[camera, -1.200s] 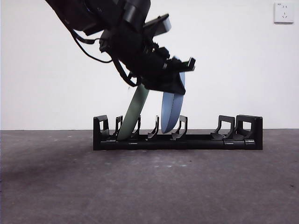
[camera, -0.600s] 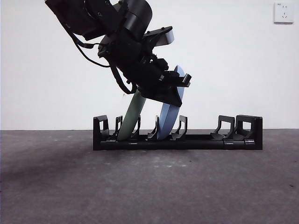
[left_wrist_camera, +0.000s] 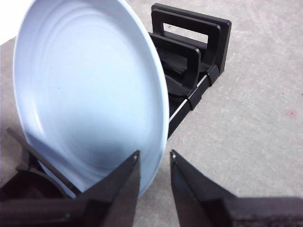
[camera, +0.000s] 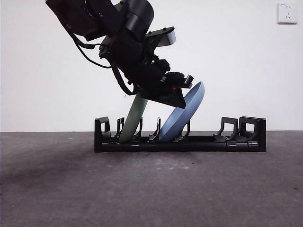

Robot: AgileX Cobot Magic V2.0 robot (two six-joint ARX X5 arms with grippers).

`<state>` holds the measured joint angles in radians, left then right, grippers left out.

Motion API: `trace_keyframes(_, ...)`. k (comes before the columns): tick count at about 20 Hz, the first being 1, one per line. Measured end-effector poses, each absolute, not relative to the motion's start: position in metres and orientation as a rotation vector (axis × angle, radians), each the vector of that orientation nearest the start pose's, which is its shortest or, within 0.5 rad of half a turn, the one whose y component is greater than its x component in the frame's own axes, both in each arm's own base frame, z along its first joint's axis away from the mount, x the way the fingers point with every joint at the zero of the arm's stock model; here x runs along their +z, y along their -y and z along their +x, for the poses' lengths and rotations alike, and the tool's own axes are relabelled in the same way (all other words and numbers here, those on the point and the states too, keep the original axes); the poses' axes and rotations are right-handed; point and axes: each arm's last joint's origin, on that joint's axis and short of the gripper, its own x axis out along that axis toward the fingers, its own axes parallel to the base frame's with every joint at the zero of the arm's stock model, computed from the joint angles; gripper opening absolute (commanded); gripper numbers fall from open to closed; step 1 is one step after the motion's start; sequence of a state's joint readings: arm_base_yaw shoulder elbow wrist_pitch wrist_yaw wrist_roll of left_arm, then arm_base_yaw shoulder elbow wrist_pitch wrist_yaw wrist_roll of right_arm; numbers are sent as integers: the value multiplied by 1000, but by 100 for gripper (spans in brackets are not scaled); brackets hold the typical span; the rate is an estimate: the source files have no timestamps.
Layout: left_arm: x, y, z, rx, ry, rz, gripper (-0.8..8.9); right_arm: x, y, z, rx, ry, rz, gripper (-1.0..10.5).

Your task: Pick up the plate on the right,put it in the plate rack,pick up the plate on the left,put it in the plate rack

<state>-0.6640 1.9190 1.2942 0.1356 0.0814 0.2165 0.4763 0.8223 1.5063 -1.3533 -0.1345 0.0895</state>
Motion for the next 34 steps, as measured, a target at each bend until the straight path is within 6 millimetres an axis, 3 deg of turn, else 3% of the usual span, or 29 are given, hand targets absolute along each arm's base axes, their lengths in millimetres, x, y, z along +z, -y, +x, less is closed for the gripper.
trace_keyframes(3,212,271,334,-793,-390,345,167,438,-35,59,557,-694,-34,313)
trace_keyframes(8,215,272,329,-799,-412,335,167,438,-35,59,558,-694,-36,313)
trace_keyframes(10,226,268,324,-799,-419,337,167,438,-35,59,558,-694,-36,313)
trace_keyframes(14,270,250,302,-800,-422,337,167,438,-35,59,561,-692,-42,313)
trace_keyframes(18,313,219,264,-801,-505,354,166,438,-35,59,567,-687,-59,312)
trace_keyframes(25,387,141,167,-835,-546,293,161,438,-35,59,581,-679,-86,312)
trace_keyframes(30,412,93,107,-825,-483,229,161,438,-35,59,581,-678,-87,312)
trace_keyframes(34,418,72,81,-822,-441,198,156,438,-35,59,581,-678,-87,312)
